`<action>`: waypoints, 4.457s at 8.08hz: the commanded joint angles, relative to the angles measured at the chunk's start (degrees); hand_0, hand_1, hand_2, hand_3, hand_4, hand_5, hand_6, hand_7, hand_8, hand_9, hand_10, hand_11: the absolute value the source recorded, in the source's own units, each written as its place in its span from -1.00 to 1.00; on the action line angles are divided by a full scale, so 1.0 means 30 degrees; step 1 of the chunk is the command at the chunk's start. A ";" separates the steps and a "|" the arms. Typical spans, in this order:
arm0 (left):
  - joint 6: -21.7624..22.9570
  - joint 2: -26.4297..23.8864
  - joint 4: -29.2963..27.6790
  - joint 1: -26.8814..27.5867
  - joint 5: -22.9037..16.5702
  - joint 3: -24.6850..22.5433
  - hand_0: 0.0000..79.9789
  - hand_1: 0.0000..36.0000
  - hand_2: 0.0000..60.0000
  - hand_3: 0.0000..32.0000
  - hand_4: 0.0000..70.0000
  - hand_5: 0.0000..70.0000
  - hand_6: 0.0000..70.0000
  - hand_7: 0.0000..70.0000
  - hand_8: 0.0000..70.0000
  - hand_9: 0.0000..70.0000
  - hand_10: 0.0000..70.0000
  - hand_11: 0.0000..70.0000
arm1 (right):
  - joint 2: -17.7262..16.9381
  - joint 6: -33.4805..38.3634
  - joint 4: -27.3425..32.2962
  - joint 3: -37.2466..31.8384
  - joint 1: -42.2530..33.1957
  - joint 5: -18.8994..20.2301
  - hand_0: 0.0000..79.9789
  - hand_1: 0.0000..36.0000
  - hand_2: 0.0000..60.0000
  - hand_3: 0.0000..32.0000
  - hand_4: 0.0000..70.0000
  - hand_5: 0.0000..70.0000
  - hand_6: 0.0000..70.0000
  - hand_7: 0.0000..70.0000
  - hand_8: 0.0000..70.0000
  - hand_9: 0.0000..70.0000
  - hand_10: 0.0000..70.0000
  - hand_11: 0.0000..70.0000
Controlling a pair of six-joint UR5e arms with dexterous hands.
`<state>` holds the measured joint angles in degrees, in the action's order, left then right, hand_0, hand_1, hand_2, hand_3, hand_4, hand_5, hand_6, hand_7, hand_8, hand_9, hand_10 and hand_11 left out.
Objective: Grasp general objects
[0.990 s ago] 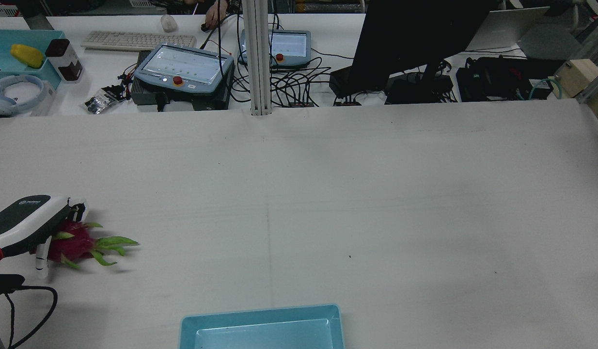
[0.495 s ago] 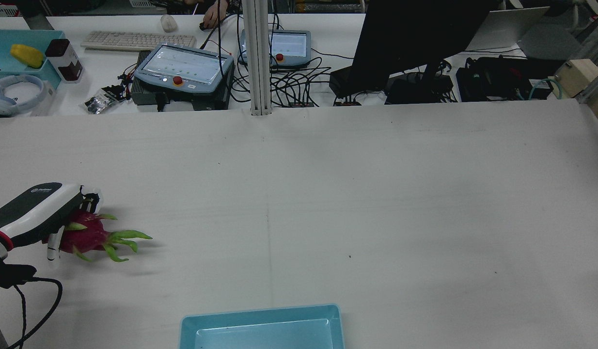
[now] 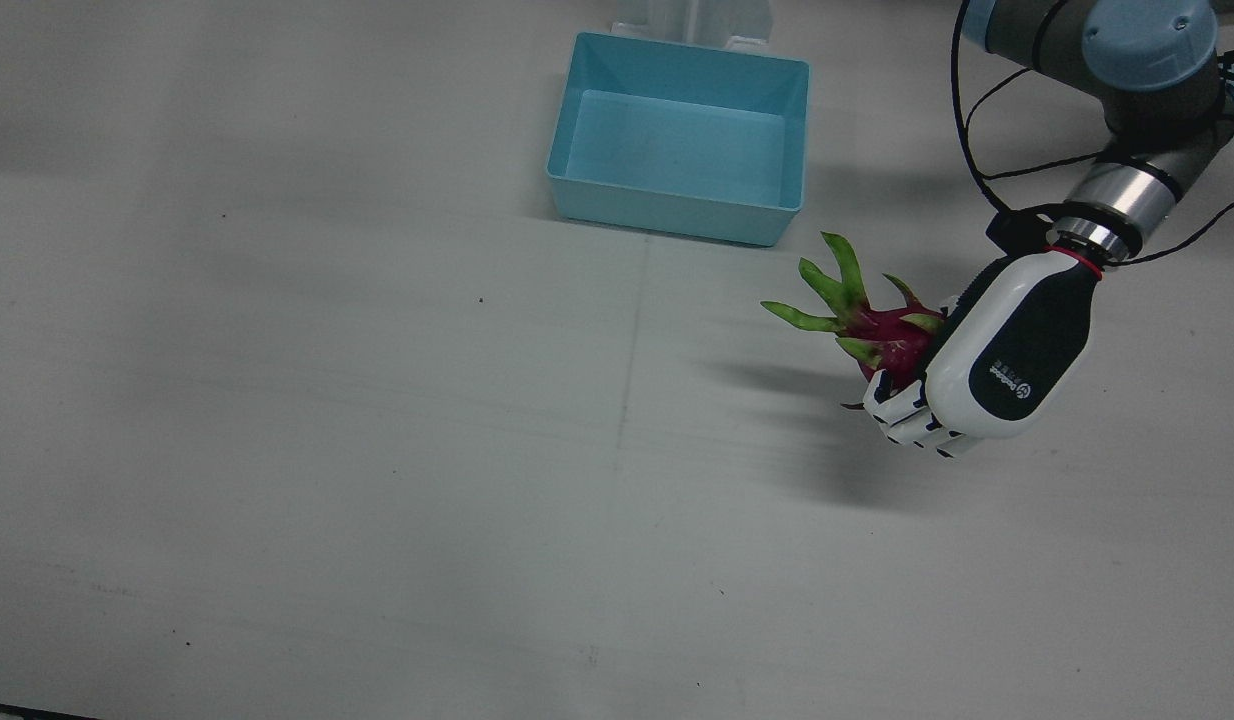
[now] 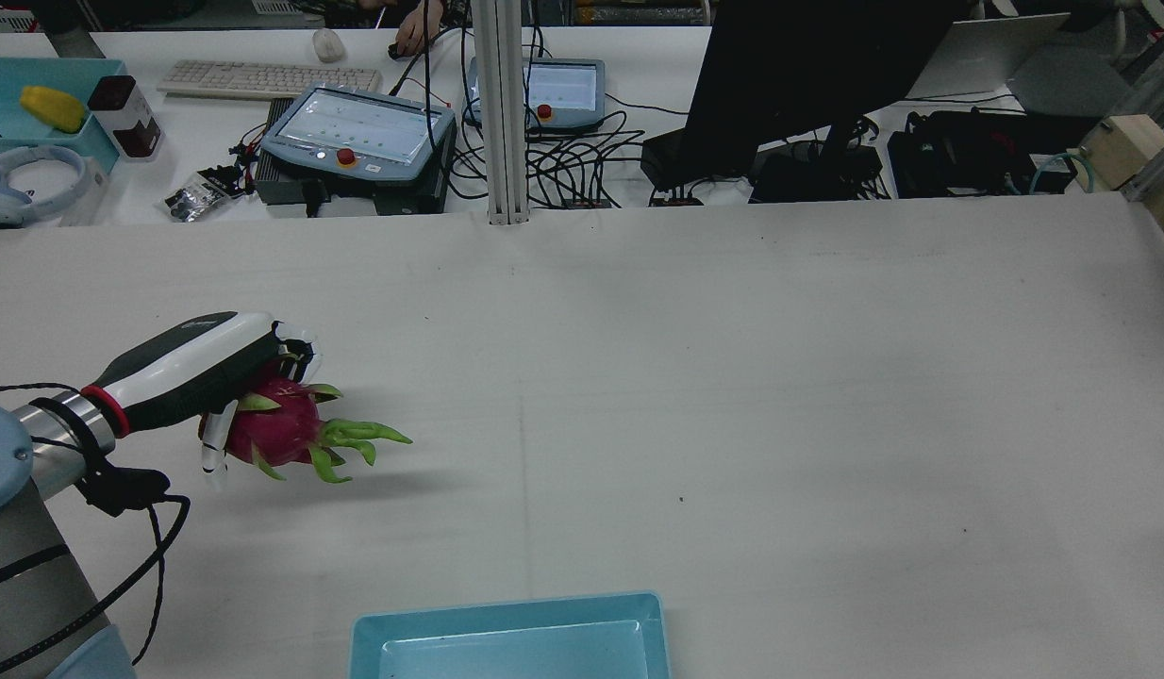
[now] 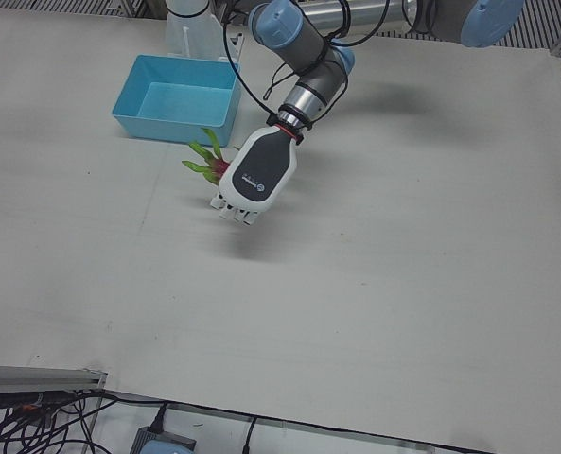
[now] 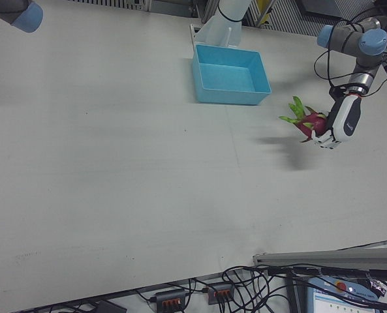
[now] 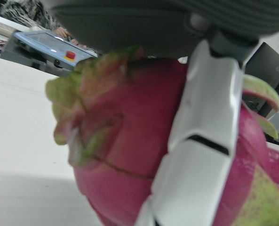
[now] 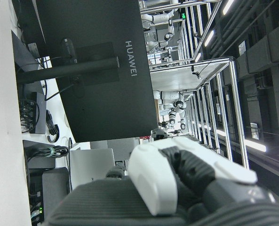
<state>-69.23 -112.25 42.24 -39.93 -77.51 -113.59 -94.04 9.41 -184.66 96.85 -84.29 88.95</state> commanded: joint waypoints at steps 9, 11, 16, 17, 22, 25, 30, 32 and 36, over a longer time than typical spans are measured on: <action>0.4997 -0.5003 -0.0139 0.2874 -0.6186 -0.0686 1.00 1.00 1.00 -1.00 0.19 1.00 1.00 1.00 1.00 1.00 1.00 1.00 | 0.0000 0.0000 0.0000 0.0000 0.0000 0.0000 -1.00 -1.00 -1.00 -1.00 -1.00 -1.00 -1.00 -1.00 -1.00 -1.00 -1.00 -1.00; 0.4883 -0.5063 -0.0075 0.5155 -0.5866 -0.0926 1.00 1.00 1.00 -1.00 0.22 1.00 1.00 1.00 1.00 1.00 1.00 1.00 | 0.0000 0.0000 0.0029 0.0000 0.0000 0.0000 -1.00 -1.00 -1.00 -1.00 -1.00 -1.00 -1.00 -1.00 -1.00 -1.00 -1.00 -1.00; 0.4736 -0.5064 0.0130 0.7914 -0.5280 -0.1922 1.00 1.00 1.00 -1.00 0.17 1.00 1.00 1.00 1.00 1.00 1.00 1.00 | 0.0000 0.0000 0.0000 0.0000 0.0000 0.0000 -1.00 -1.00 -1.00 -1.00 -1.00 -1.00 -1.00 -1.00 -1.00 -1.00 -1.00 -1.00; 0.4706 -0.4889 0.0275 0.8239 -0.4843 -0.2067 0.58 0.95 1.00 -1.00 0.02 1.00 1.00 1.00 1.00 1.00 0.66 1.00 | 0.0000 0.0000 0.0029 0.0000 0.0000 0.0000 -1.00 -1.00 -1.00 -1.00 -1.00 -1.00 -1.00 -1.00 -1.00 -1.00 -1.00 -1.00; 0.4677 -0.4829 0.0833 0.8448 -0.4108 -0.2098 0.12 -0.54 -0.09 -1.00 -0.93 1.00 -0.59 -0.11 -0.28 -0.24 -0.56 -0.34 | 0.0000 0.0000 0.0029 0.0000 0.0000 0.0000 -1.00 -1.00 -1.00 -1.00 -1.00 -1.00 -1.00 -1.00 -1.00 -1.00 -1.00 -1.00; 0.4677 -0.4829 0.1009 0.8448 -0.4077 -0.1951 0.15 -0.47 -0.04 -1.00 -0.91 1.00 -0.49 0.07 -0.28 -0.22 -0.56 -0.34 | 0.0000 0.0000 0.0029 0.0000 0.0000 0.0000 -1.00 -1.00 -1.00 -1.00 -1.00 -1.00 -1.00 -1.00 -1.00 -1.00 -1.00 -1.00; 0.4677 -0.4800 0.1654 0.8242 -0.4077 -0.2302 0.18 -0.15 0.38 -0.85 -1.00 1.00 -0.57 -0.03 -0.28 -0.28 -0.53 -0.28 | 0.0000 0.0000 0.0029 -0.0029 0.0000 0.0000 -1.00 -1.00 -1.00 -1.00 -1.00 -1.00 -1.00 -1.00 -1.00 -1.00 -1.00 -1.00; 0.4677 -0.4829 0.1624 0.8213 -0.4077 -0.2917 0.16 -0.50 -0.38 -0.84 -1.00 1.00 -0.70 -0.32 -0.45 -0.47 -0.57 -0.35 | 0.0000 0.0000 0.0029 0.0000 0.0000 0.0000 -1.00 -1.00 -1.00 -1.00 -1.00 -1.00 -1.00 -1.00 -1.00 -1.00 -1.00 -1.00; 0.5203 -0.4683 0.1479 0.3395 -0.5364 -0.2422 0.04 -0.84 -0.66 -0.79 -1.00 1.00 -0.72 -0.26 -0.49 -0.45 -0.66 -0.49 | 0.0000 0.0000 0.0029 -0.0029 0.0000 0.0000 -1.00 -1.00 -1.00 -1.00 -1.00 -1.00 -1.00 -1.00 -1.00 -1.00 -1.00 -1.00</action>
<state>-54.32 -126.43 47.17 -20.75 -91.50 -121.85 -94.04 9.40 -184.57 96.82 -84.29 88.94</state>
